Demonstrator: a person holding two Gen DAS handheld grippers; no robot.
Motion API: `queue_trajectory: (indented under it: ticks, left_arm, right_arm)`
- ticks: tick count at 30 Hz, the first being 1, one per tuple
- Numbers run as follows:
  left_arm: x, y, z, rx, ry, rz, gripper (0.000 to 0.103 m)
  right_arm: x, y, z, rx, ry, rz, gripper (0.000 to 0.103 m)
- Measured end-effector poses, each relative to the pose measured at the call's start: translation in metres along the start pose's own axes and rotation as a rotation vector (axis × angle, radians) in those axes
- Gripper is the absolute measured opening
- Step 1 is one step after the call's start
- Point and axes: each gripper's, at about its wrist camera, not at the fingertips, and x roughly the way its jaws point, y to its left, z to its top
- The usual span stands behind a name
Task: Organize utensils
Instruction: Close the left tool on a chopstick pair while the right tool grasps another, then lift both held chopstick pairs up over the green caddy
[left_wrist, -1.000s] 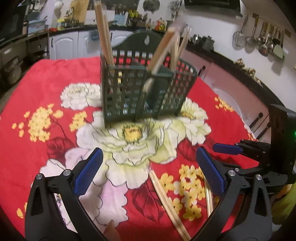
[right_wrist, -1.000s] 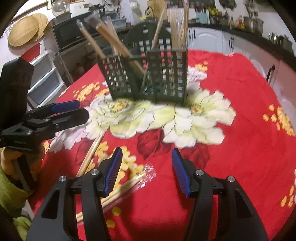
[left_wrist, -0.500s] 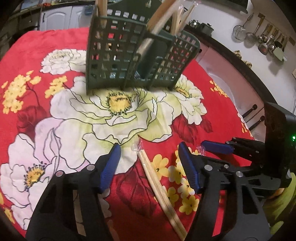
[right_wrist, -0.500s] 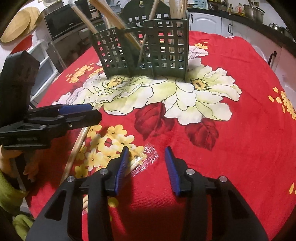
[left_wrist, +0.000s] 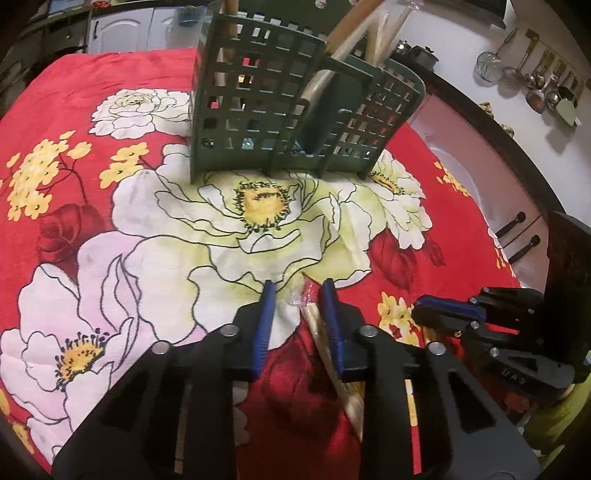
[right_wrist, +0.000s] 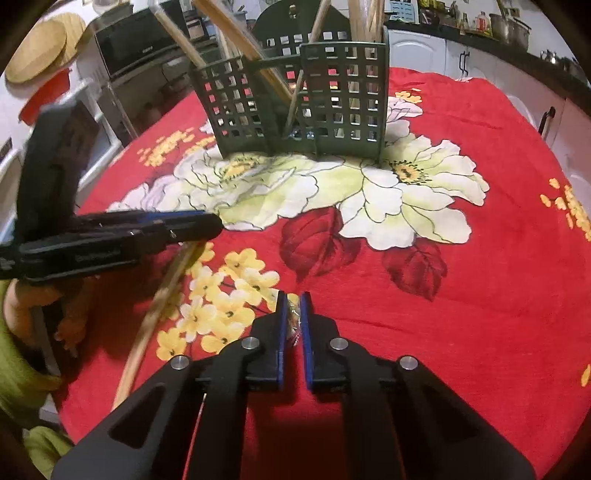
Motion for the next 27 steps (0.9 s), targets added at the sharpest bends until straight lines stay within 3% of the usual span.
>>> queue_trajectory:
  ticks: [5,13,27]
  left_arm:
    - [-0.003,0.001,0.000,-0.001,0.010,-0.025,0.009]
    - [-0.016,-0.014,0.002,0.046,-0.011,-0.076,0.005]
    - [-0.063,-0.053,0.040,0.169,-0.158,-0.102,0.004]
  right_arm:
    - [-0.004,-0.007,0.007,0.061,-0.019,0.071,0.005]
    - [-0.021,-0.007,0.021,0.044,-0.093,0.079,0.005]
    - [-0.074,-0.008,0.058,-0.034,-0.272,0.031,0.004]
